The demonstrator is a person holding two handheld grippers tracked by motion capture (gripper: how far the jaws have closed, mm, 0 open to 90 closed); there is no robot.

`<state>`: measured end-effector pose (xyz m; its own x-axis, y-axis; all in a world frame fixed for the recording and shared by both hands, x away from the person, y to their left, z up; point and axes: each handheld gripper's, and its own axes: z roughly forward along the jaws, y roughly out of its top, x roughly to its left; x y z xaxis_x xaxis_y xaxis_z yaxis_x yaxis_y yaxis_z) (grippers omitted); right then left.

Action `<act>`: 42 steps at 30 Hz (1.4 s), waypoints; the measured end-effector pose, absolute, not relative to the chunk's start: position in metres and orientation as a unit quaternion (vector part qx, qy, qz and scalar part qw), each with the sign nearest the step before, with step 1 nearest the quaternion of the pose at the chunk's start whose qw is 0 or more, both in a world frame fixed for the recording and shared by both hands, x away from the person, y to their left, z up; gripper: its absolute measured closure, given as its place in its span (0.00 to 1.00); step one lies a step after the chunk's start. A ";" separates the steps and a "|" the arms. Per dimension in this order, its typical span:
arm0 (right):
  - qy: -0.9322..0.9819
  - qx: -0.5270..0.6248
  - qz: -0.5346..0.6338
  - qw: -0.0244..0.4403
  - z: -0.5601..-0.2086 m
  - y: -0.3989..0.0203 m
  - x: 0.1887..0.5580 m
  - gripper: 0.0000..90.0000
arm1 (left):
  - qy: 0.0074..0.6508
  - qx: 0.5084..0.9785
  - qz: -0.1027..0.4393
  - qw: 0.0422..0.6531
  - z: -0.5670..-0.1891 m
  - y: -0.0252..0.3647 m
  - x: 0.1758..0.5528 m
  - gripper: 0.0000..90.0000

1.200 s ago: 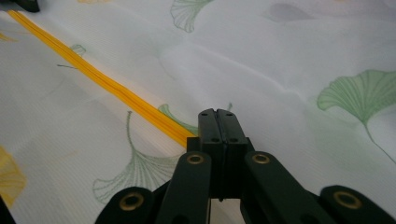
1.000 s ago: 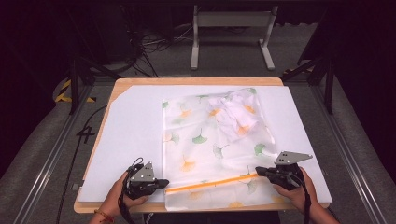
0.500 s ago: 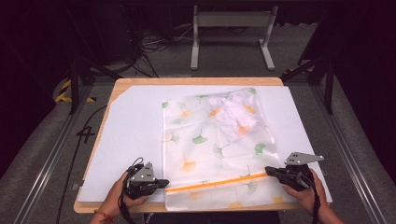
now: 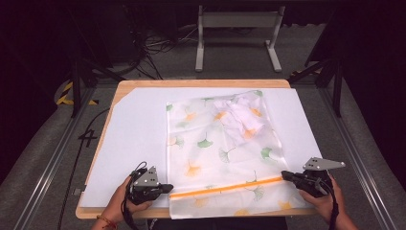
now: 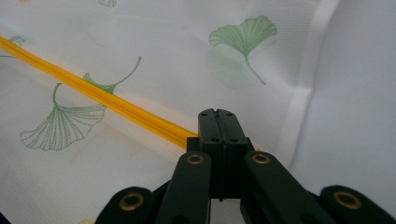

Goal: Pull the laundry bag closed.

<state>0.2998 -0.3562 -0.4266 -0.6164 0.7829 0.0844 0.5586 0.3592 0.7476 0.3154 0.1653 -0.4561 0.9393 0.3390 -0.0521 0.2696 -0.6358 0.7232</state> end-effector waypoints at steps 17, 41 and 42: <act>0.804 0.415 0.395 0.156 -0.430 -0.369 0.293 1.00 | 0.172 0.902 0.045 0.393 -0.456 0.166 0.315 1.00; 0.818 0.373 0.390 0.199 -0.423 -0.363 0.287 0.96 | 0.172 0.901 0.066 0.392 -0.450 0.171 0.315 1.00; 0.818 0.373 0.390 0.201 -0.423 -0.363 0.287 0.96 | 0.172 0.900 0.070 0.394 -0.448 0.171 0.315 1.00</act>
<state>0.2871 -0.3632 -0.4226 -0.6412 0.7664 -0.0380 0.4524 0.4177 0.7879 0.3152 0.1709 -0.4485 0.9312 0.3645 -0.0090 0.2538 -0.6302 0.7338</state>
